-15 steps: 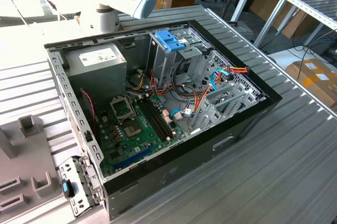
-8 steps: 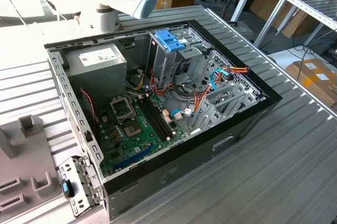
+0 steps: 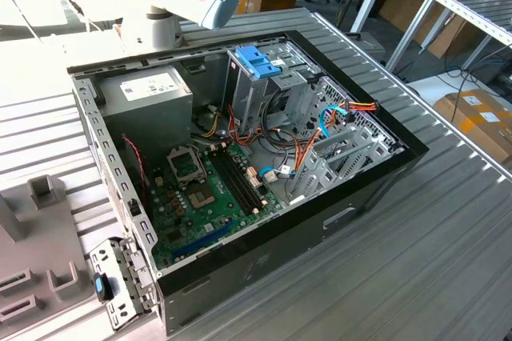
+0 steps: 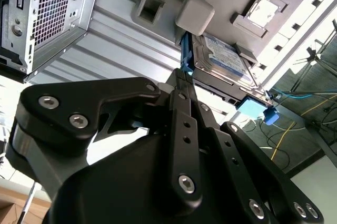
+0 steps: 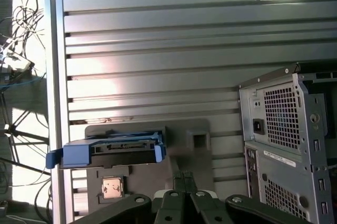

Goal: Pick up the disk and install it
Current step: 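Reach for the disk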

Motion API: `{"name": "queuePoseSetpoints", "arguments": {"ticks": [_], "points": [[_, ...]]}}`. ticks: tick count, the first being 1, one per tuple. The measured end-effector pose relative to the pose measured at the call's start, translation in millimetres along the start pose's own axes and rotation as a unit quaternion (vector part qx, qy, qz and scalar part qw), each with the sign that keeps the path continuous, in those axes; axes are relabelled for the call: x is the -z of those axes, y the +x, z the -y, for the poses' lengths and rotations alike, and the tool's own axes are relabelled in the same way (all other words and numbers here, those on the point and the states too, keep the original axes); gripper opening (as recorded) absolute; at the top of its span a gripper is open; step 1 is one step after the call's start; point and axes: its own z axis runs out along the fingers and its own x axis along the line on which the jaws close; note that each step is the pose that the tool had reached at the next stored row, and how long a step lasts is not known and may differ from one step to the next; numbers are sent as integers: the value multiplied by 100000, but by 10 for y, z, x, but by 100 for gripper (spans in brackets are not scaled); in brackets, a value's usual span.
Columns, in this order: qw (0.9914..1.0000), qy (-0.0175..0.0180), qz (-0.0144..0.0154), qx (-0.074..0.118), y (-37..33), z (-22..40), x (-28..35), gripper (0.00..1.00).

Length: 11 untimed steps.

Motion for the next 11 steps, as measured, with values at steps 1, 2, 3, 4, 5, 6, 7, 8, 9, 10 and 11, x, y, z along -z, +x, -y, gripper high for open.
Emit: {"name": "queuePoseSetpoints", "arguments": {"ticks": [1, 2, 3, 4, 5, 6, 7, 8, 9, 10, 11], "points": [[100000, -2, 4, 0, 4, 0, 0, 11], [100000, -4, 6, -2, 7, 0, 0, 11], [100000, 0, 1, -2, 10, 1, 0, 11], [100000, 1, 1, -4, 13, 1, 0, 11], [100000, -1, 1, -2, 18, 1, 0, 11], [100000, 0, 1, -3, 23, 1, 1, 11], [100000, -1, 5, -7, 32, 2, 1, 11], [100000, -1, 3, -2, 44, 3, 1, 11], [100000, -1, 1, -3, 52, 4, 2, 11], [100000, 0, 0, -3, 59, 4, 2, 11], [100000, 0, 1, -5, 66, 5, 2, 11]]}}
